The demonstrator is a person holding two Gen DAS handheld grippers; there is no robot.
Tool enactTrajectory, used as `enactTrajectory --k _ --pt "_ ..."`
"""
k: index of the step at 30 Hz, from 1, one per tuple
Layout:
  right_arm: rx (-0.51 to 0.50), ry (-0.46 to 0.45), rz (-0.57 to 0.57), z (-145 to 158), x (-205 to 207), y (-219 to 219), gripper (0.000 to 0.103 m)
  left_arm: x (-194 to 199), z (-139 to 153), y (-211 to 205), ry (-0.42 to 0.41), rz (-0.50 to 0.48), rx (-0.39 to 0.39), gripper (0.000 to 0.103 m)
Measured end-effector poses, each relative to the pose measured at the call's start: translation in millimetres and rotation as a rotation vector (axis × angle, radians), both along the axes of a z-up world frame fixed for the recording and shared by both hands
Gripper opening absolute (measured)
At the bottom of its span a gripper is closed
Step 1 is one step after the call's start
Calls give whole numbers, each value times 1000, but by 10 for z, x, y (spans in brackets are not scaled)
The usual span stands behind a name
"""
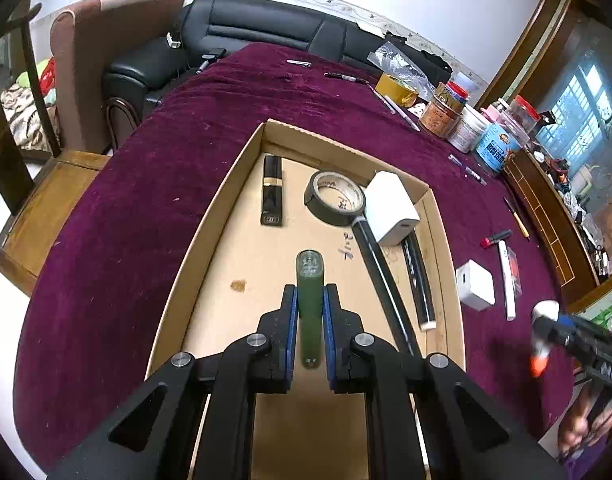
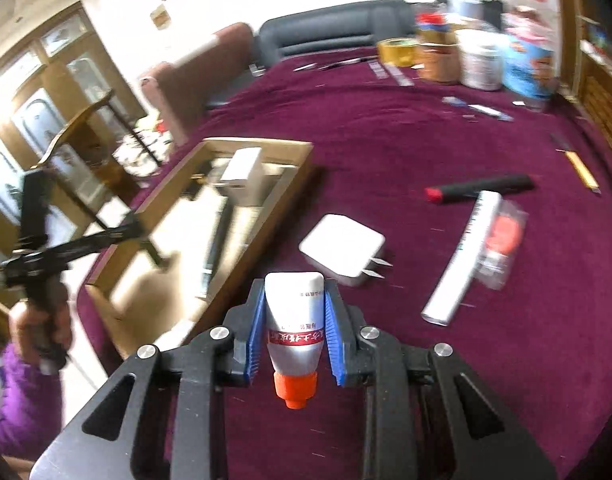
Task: Organize rigid objects
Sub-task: 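Lower the green lighter and glue bottle into the tray and open both grippers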
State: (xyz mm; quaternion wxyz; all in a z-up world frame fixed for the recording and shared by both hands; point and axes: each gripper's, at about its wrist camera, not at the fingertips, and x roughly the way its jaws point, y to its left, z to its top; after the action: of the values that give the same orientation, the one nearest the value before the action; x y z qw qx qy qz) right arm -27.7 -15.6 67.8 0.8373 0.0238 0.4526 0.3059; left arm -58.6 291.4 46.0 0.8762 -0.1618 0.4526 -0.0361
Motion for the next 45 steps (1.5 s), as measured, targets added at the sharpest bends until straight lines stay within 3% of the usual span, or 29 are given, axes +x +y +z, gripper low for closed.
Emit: enactTrajectory --k 6,15,25,26,29,30,32,36,38,40,45 --pt "42 101 104 -108 104 604 25 275 -115 53 74 -8 -32 9" --pt "72 271 119 -534 530 1296 25 586 -296 93 138 9 -54 9" --pt "-4 228 108 -536 713 1686 25 587 -210 134 106 33 -62 11" --pt "-15 223 110 -546 729 1706 25 563 -179 140 98 33 -68 15" --pt "-40 215 108 -578 743 1747 25 438 -31 172 49 42 -70 48" --pt "-45 213 105 -584 748 1753 25 400 19 176 29 45 -63 54" --pt "-46 203 96 -586 751 1757 26 313 126 180 -3 54 -40 55" --pt "-28 155 103 -462 724 1703 31 120 317 163 -57 74 18 59" --pt "-24 99 92 -306 676 1594 44 33 393 140 -84 86 50 60" --pt "-24 28 74 -131 628 1478 54 -54 470 80 -109 94 90 61" --pt "-90 -253 -26 423 345 957 65 -190 629 -144 -165 94 170 63"
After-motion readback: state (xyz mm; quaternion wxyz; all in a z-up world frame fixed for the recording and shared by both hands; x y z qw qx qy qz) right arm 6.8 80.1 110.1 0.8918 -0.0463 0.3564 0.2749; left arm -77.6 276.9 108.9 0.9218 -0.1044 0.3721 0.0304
